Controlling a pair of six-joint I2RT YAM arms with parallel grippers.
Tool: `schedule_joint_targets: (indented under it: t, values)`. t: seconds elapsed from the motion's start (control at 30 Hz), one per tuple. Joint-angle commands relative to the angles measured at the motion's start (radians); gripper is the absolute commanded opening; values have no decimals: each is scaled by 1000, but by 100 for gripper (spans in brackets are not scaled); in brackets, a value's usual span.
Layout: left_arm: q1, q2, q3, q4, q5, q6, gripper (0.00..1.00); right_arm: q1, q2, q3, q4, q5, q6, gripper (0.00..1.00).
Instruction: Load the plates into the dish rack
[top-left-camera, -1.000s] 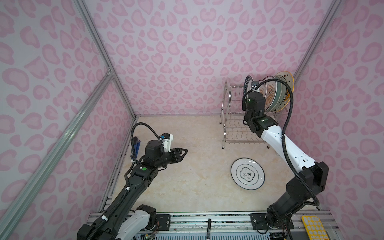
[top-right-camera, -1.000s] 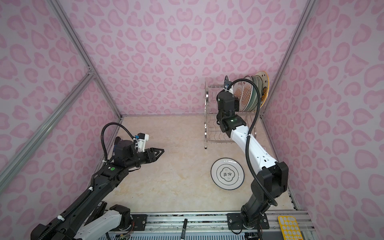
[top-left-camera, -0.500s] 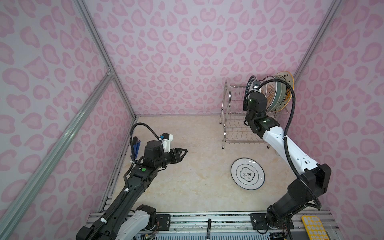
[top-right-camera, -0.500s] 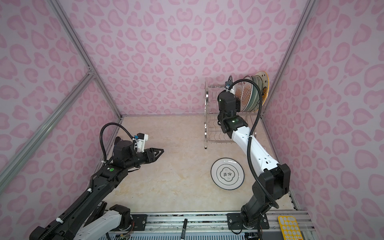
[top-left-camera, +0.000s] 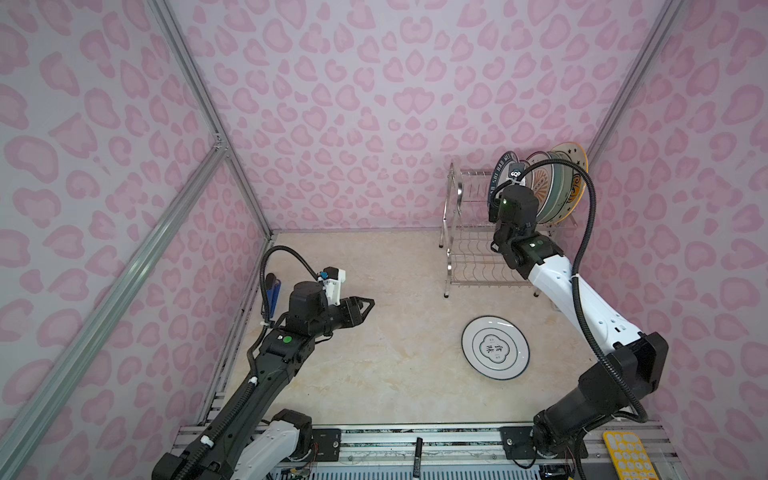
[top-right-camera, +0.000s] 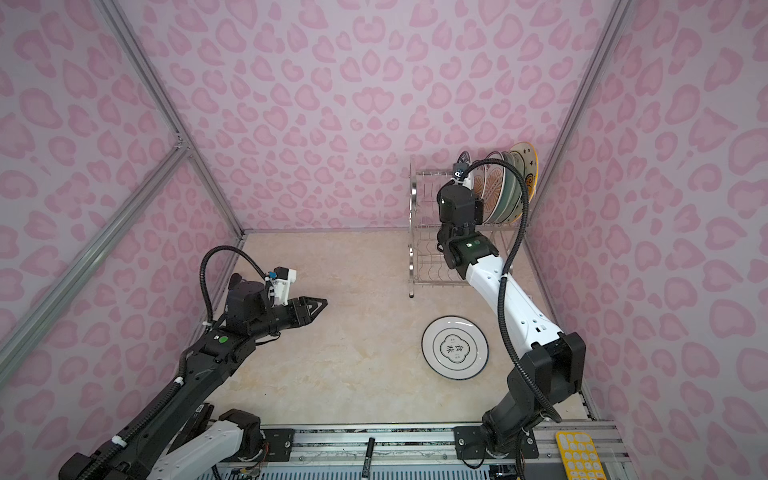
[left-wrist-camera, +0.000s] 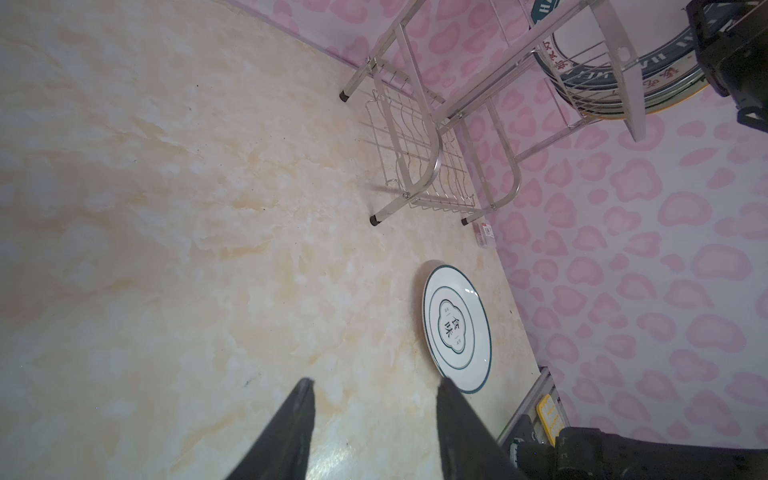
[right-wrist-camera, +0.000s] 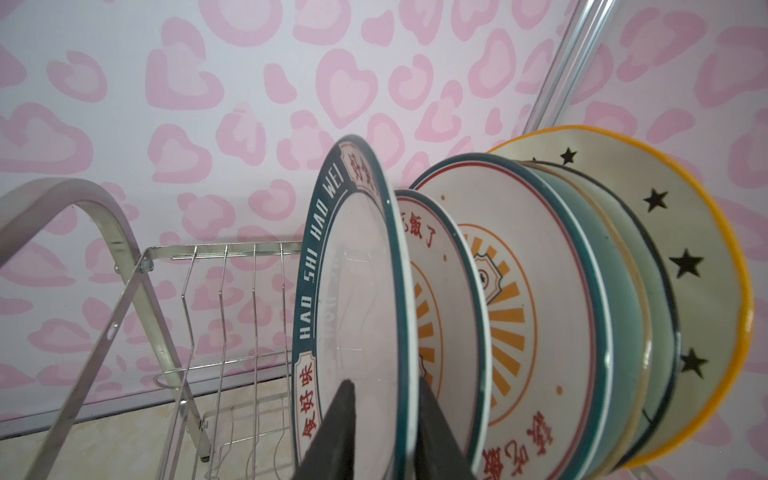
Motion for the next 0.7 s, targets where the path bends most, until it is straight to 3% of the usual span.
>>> schedule_joint_targets:
  t: [0.0, 0.67]
  values:
    - [0, -4, 9, 14, 1, 14, 51, 1, -7, -10, 17, 3, -2, 24]
    - [-1, -23, 6, 23, 1, 5, 57, 2, -70, -48, 49, -11, -5, 32]
